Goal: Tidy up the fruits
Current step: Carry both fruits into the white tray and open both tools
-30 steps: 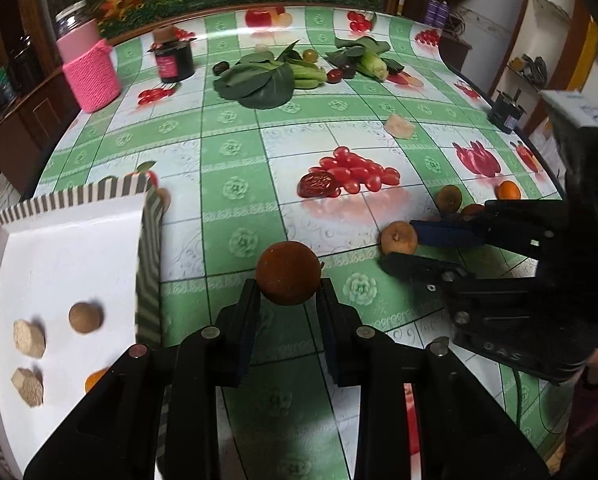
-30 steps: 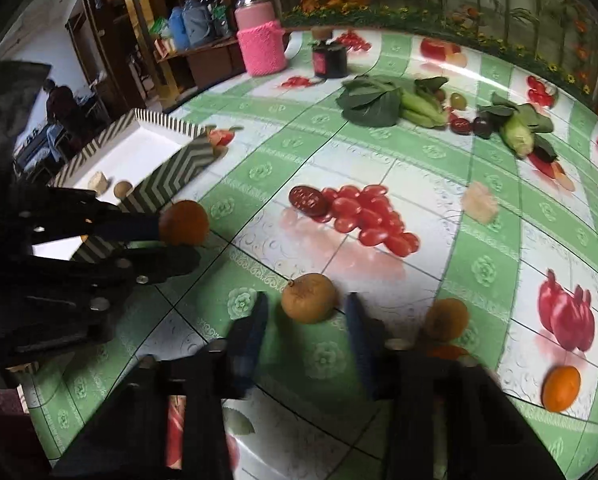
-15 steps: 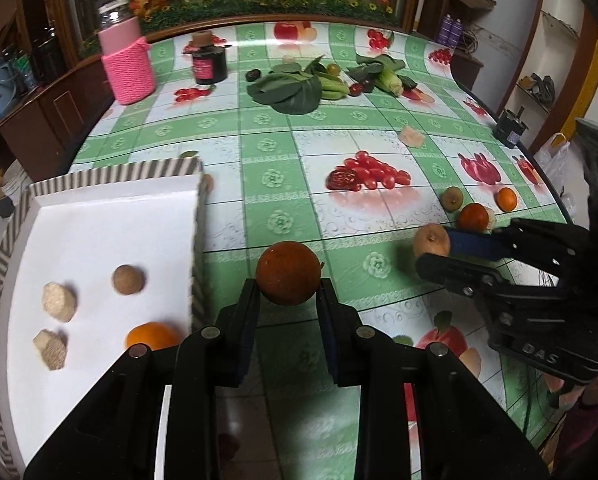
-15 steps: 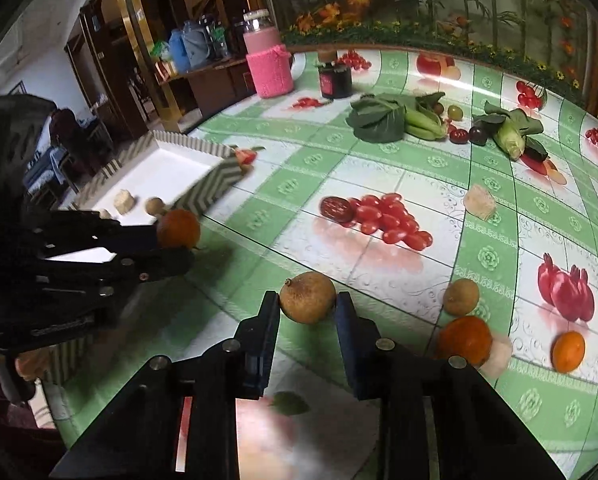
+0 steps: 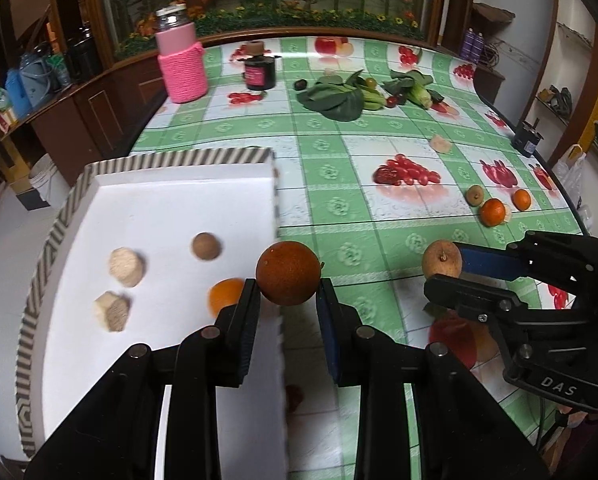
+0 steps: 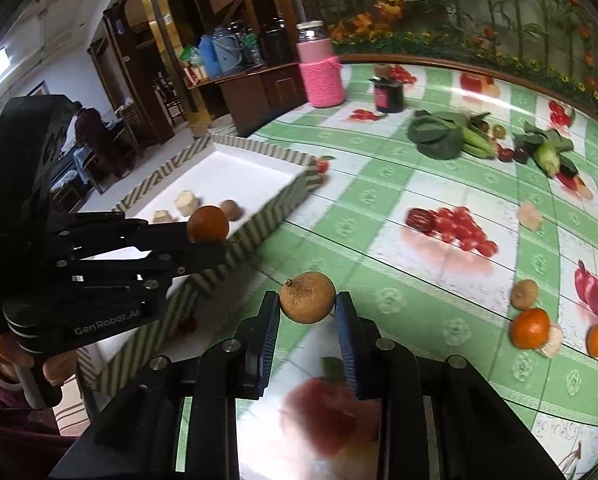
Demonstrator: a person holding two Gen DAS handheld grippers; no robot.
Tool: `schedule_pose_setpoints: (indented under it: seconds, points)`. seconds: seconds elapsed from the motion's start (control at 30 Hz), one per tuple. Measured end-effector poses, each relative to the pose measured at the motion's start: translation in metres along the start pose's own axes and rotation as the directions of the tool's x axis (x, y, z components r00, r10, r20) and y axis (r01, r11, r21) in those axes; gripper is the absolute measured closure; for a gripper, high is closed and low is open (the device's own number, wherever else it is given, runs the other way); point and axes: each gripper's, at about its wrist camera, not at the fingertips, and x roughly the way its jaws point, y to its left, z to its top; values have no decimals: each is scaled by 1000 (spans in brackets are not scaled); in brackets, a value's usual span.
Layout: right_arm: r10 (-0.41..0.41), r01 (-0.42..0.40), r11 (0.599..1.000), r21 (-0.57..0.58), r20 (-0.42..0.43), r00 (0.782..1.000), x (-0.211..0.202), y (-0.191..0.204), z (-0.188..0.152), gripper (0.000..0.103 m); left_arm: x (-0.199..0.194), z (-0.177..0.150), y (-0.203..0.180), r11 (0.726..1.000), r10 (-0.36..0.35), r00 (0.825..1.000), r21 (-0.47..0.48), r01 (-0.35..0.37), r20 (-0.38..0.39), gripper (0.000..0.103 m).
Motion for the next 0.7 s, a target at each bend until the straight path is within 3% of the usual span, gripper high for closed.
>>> schedule_pose_setpoints:
  seconds: [0.7]
  points:
    - [73,-75,989,-128,-14,997,14,77,17,74,-19,-28,60,992,75,997,-103,-73,12,77]
